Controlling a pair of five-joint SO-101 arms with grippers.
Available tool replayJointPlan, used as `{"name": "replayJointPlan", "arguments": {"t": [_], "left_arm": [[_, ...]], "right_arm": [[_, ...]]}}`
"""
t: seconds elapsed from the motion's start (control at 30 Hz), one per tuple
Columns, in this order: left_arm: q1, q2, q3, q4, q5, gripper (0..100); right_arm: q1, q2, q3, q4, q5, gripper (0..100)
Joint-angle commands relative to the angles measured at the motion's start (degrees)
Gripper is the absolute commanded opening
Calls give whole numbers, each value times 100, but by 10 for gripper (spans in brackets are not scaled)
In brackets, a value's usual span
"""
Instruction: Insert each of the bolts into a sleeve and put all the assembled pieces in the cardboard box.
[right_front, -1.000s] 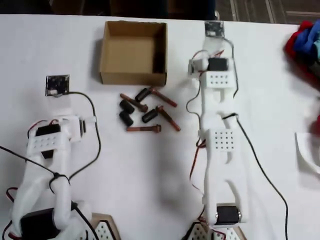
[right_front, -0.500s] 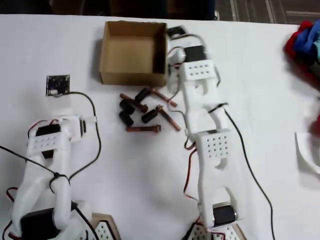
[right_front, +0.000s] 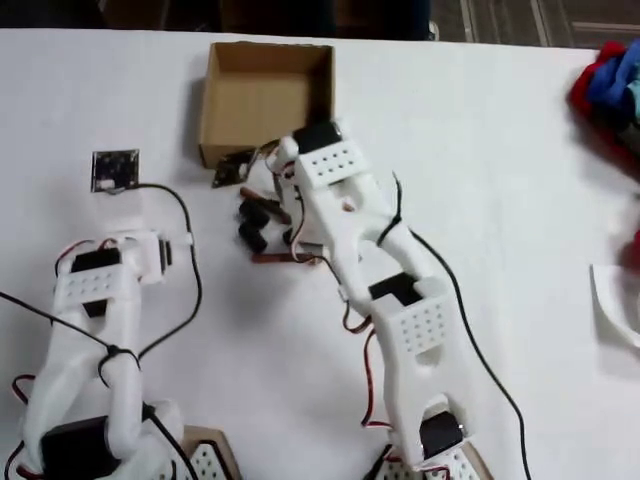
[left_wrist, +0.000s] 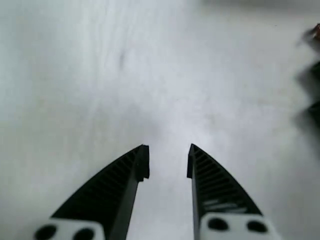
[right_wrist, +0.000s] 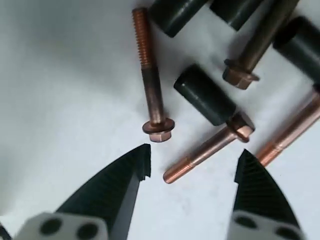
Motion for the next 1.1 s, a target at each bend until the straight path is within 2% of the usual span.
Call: {"name": "replayJointPlan", "arguments": {"t": [0.0, 0.17, 0.37, 0.5, 0.8, 0.93, 1.07], "left_arm": [[-18, -35, -22, -62, -18, 146], [-18, -35, -13, -70, -18, 146], [-18, -35, -13, -70, -26, 146], [-18, -35, -13, -79, -26, 146], [-18, -35, -13, -79, -35, 146], [-18, -35, -13, -79, -35, 146], [-18, -35, -13, -79, -35, 146]], "right_arm": [[-127, 66, -501, -198, 53, 262], [-330, 549, -976, -409, 123, 262], [-418, 945, -1125, -259, 897, 261], [-356, 1121, -1125, -286, 958, 249], [-312, 1534, -1125, -330, 1327, 13], [-303, 1516, -1134, -251, 1108, 20], [-303, 1393, -1266, -224, 18, 21]]}}
